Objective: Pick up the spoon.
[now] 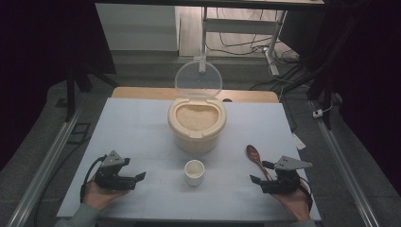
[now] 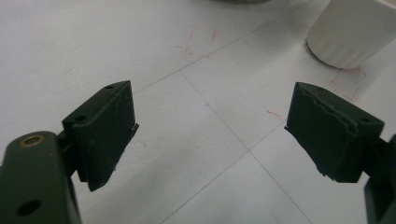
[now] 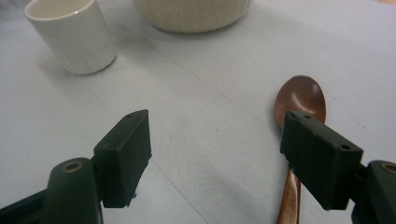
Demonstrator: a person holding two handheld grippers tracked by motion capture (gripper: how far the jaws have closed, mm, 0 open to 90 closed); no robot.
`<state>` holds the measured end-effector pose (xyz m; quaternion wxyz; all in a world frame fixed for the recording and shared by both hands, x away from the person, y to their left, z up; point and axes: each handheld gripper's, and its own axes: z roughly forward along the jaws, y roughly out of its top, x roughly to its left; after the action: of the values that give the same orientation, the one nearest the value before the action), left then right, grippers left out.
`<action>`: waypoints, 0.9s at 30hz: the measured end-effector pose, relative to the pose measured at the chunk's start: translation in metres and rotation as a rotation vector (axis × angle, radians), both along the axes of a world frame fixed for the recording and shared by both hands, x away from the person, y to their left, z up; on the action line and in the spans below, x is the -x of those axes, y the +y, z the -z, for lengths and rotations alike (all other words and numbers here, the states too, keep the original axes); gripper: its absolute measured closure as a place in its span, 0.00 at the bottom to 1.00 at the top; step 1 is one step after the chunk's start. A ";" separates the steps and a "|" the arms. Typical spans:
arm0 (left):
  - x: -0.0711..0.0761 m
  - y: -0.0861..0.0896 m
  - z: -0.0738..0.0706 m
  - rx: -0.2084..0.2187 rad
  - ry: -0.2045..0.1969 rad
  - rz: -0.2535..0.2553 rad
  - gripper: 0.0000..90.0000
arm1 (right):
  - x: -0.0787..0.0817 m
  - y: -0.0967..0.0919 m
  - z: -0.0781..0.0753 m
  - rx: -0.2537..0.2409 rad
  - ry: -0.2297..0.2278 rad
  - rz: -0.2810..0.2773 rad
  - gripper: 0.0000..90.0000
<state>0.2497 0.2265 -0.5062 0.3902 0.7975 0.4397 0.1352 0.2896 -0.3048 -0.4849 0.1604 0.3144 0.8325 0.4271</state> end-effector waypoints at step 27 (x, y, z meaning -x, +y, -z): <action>-0.001 -0.001 0.001 -0.028 -0.019 0.000 0.17 | -0.014 0.019 -0.034 0.147 0.100 0.044 0.35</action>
<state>0.2504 0.2252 -0.5067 0.3831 0.8016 0.4341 0.1491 0.3039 -0.2856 -0.4507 0.1505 0.3411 0.8614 0.3450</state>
